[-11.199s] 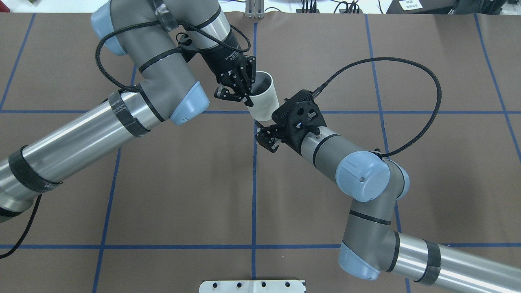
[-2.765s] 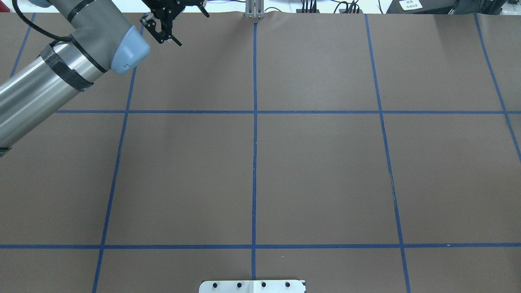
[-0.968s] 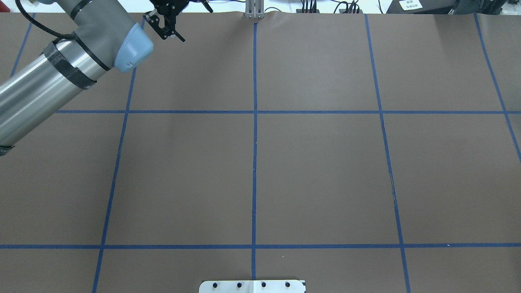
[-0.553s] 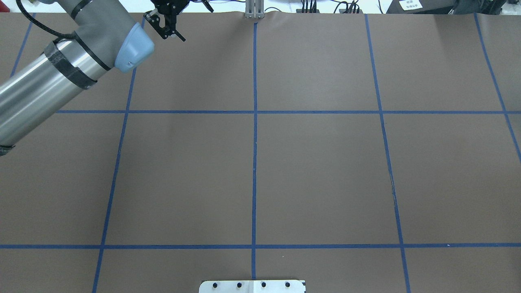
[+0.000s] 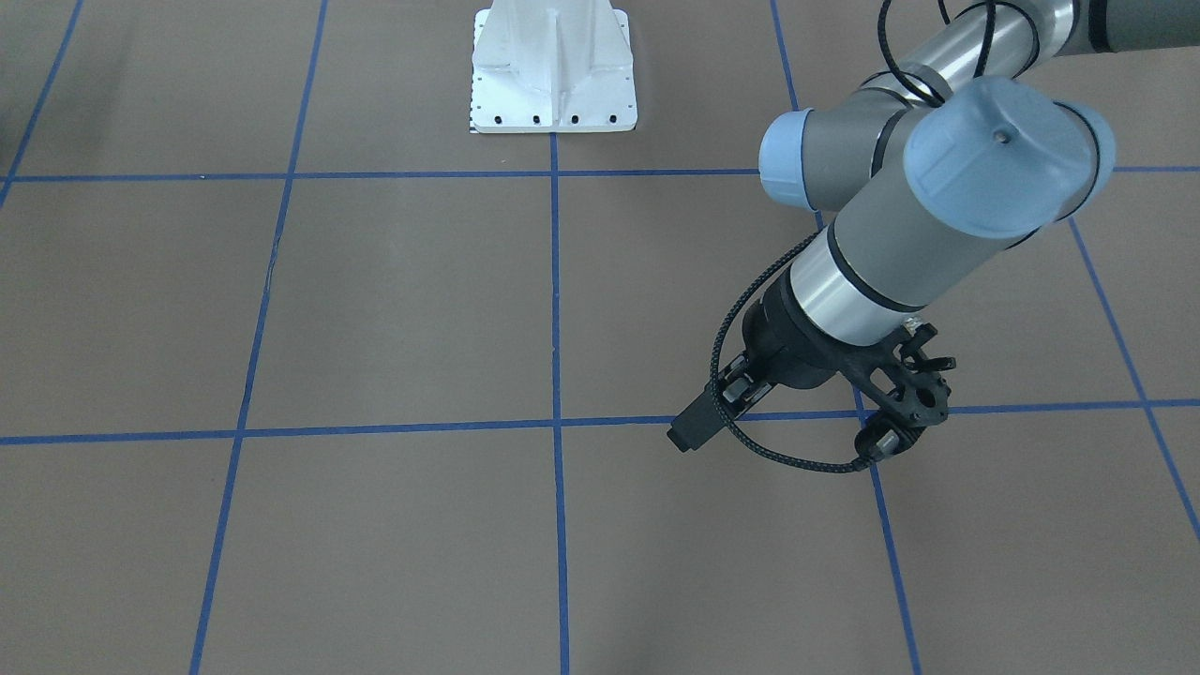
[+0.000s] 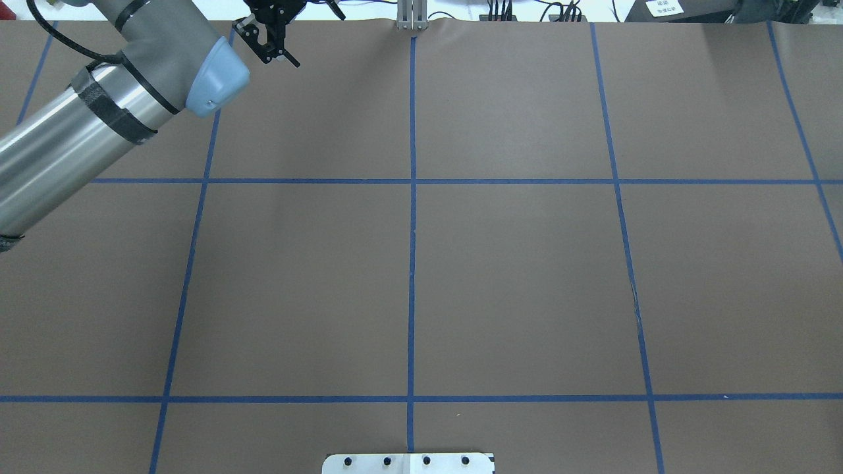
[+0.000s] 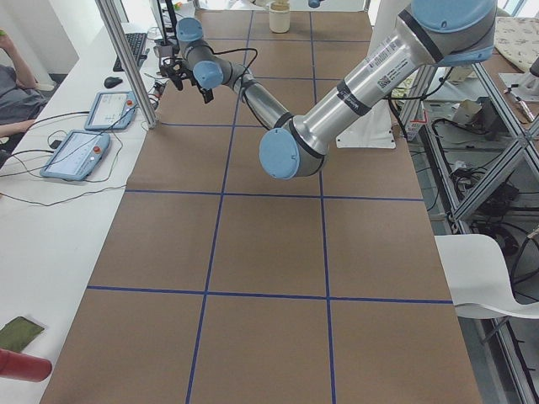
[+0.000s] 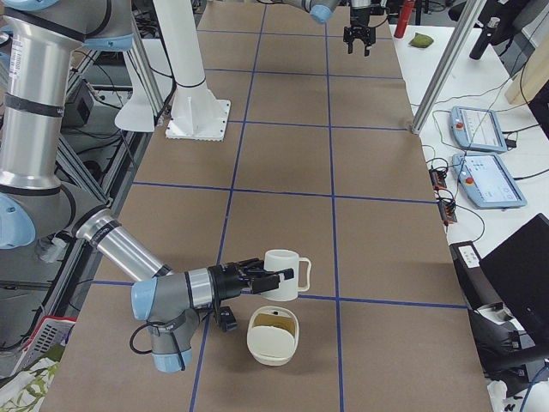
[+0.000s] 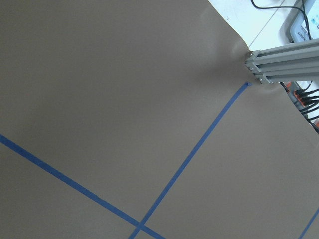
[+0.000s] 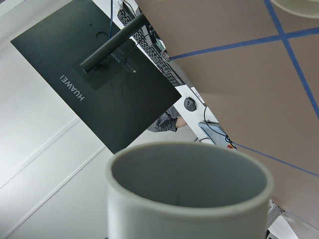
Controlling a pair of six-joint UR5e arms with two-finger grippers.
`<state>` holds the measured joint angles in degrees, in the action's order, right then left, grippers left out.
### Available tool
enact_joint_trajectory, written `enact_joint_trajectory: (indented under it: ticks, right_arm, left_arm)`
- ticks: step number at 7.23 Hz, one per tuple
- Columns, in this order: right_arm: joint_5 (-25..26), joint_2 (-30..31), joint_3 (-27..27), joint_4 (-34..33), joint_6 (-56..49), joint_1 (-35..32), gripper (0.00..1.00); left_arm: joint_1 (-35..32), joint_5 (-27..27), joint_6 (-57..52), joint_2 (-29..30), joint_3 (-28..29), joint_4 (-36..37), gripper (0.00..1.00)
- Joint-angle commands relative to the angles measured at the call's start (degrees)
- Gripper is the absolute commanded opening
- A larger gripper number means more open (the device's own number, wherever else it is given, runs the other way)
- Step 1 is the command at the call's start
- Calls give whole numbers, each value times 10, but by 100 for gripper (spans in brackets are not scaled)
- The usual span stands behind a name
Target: Left arm hands cup to right arm to dump lemon
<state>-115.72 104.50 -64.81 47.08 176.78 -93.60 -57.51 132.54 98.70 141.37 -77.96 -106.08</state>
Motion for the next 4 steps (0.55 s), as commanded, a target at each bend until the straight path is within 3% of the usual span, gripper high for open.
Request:
enact_joint_trajectory:
  ticks: [1, 4]
  right_arm:
    - [-1, 1, 4, 25, -41, 0, 8]
    - [-5, 3, 9, 31, -203, 0, 8]
  left_arm:
    - [0, -1, 0, 0, 1, 0, 100]
    - [1, -1, 0, 0, 1, 0, 100]
